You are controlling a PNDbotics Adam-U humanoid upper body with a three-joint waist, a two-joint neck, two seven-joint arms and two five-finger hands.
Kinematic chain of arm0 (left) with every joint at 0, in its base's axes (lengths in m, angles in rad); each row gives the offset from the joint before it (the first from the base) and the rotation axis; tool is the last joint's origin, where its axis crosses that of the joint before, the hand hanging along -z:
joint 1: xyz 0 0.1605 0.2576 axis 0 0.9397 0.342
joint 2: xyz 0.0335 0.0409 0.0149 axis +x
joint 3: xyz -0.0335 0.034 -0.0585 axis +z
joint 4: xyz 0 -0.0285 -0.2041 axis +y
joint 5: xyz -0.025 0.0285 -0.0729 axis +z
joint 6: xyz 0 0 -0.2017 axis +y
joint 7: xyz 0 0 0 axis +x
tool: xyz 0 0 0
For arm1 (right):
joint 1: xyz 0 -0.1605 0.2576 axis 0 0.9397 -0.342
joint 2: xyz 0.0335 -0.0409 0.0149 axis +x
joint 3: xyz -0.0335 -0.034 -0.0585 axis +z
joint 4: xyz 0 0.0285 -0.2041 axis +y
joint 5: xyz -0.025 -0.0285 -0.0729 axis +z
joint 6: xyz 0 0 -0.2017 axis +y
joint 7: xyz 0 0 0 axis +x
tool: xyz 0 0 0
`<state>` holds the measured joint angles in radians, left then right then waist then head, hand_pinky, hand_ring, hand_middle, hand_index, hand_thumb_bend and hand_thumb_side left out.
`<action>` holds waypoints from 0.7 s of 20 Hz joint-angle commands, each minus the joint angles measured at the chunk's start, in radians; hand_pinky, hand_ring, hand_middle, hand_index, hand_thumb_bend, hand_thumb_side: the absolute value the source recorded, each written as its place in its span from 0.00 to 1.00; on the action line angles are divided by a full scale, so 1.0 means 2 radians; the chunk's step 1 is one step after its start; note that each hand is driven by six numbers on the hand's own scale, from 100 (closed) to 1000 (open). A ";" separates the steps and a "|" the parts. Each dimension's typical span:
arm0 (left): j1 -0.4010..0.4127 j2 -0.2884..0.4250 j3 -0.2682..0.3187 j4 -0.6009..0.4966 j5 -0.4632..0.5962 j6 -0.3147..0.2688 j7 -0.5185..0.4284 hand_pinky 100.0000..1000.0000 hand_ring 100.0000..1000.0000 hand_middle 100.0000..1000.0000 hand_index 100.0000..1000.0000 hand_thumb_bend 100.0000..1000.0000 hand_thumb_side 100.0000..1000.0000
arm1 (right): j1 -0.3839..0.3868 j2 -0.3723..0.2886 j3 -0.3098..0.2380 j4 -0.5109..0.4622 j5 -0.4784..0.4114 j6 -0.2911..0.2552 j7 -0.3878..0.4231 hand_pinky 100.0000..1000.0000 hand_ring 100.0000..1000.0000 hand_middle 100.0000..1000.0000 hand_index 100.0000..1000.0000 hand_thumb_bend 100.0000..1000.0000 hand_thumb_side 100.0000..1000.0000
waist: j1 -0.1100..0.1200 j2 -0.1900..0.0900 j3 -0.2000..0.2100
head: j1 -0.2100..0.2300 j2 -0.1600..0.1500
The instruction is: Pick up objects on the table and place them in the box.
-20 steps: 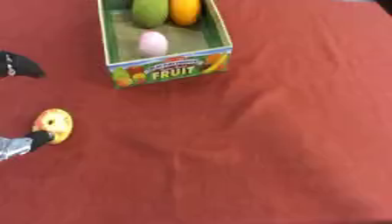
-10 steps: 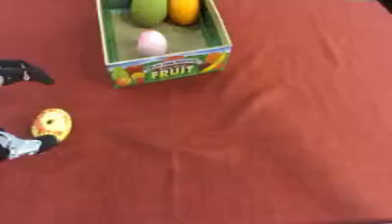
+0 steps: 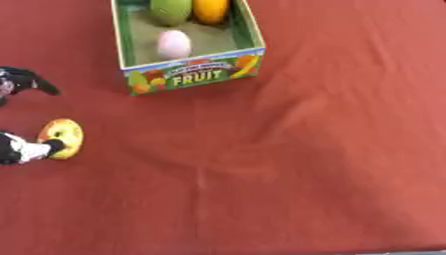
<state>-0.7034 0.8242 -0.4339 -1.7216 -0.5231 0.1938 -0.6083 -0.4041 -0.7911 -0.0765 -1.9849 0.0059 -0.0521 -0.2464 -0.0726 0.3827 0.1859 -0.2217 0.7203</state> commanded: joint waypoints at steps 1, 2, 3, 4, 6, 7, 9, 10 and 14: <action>-0.012 0.003 0.001 0.007 -0.005 0.000 -0.005 0.83 0.90 0.77 0.86 0.39 0.41 | -0.005 -0.009 -0.004 -0.008 -0.004 0.001 0.001 0.85 0.76 0.61 0.81 0.00 0.56 | 0.009 -0.017 -0.001 | 0.002 0.004; -0.013 0.001 0.000 0.011 -0.007 -0.001 -0.007 0.82 0.89 0.76 0.87 0.41 0.40 | -0.005 -0.009 -0.003 -0.008 -0.004 0.001 0.002 0.85 0.76 0.61 0.81 0.00 0.56 | 0.009 -0.017 -0.001 | 0.003 0.004; -0.014 0.000 -0.001 0.014 -0.010 -0.002 -0.011 0.83 0.89 0.76 0.86 0.43 0.40 | -0.005 -0.009 -0.003 -0.008 -0.005 0.001 0.002 0.85 0.76 0.61 0.81 0.00 0.56 | 0.009 -0.017 -0.001 | 0.003 0.005; -0.015 -0.001 -0.002 0.017 -0.013 -0.004 -0.015 0.83 0.89 0.76 0.86 0.45 0.39 | -0.005 -0.009 -0.003 -0.008 -0.005 0.001 0.002 0.85 0.76 0.61 0.81 0.00 0.56 | 0.009 -0.017 -0.002 | 0.004 0.005; -0.014 -0.002 -0.004 0.019 -0.018 -0.010 -0.026 0.83 0.89 0.76 0.86 0.49 0.37 | -0.005 -0.009 -0.003 -0.008 -0.005 0.001 0.002 0.85 0.76 0.60 0.81 0.00 0.56 | 0.009 -0.017 -0.002 | 0.004 0.006; -0.014 -0.001 -0.005 0.019 -0.022 -0.014 -0.032 0.83 0.88 0.76 0.86 0.49 0.36 | -0.005 -0.009 -0.003 -0.008 -0.005 0.002 0.002 0.85 0.76 0.60 0.81 0.00 0.56 | 0.009 -0.016 -0.002 | 0.004 0.006; -0.011 0.001 -0.004 0.016 -0.025 -0.021 -0.040 0.83 0.85 0.75 0.86 0.48 0.34 | -0.004 -0.009 -0.003 -0.008 -0.005 0.002 0.003 0.85 0.76 0.60 0.81 0.00 0.56 | 0.009 -0.016 -0.002 | 0.003 0.007; -0.010 0.002 -0.003 0.015 -0.026 -0.023 -0.043 0.83 0.84 0.74 0.85 0.48 0.35 | -0.004 -0.009 -0.003 -0.008 -0.005 0.003 0.003 0.85 0.76 0.60 0.81 0.00 0.56 | 0.010 -0.016 -0.002 | 0.003 0.007; -0.007 0.004 -0.003 0.016 -0.030 -0.029 -0.057 0.82 0.81 0.73 0.85 0.48 0.34 | -0.005 -0.008 -0.002 -0.008 -0.006 0.005 0.004 0.85 0.76 0.60 0.81 0.00 0.56 | 0.010 -0.016 -0.002 | 0.003 0.007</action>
<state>-0.7067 0.8069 -0.4514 -1.6772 -0.5768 0.1405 -0.7123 -0.4043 -0.7879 -0.0728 -1.9849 -0.0017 -0.0435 -0.2380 -0.0701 0.3827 0.1834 -0.2163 0.7287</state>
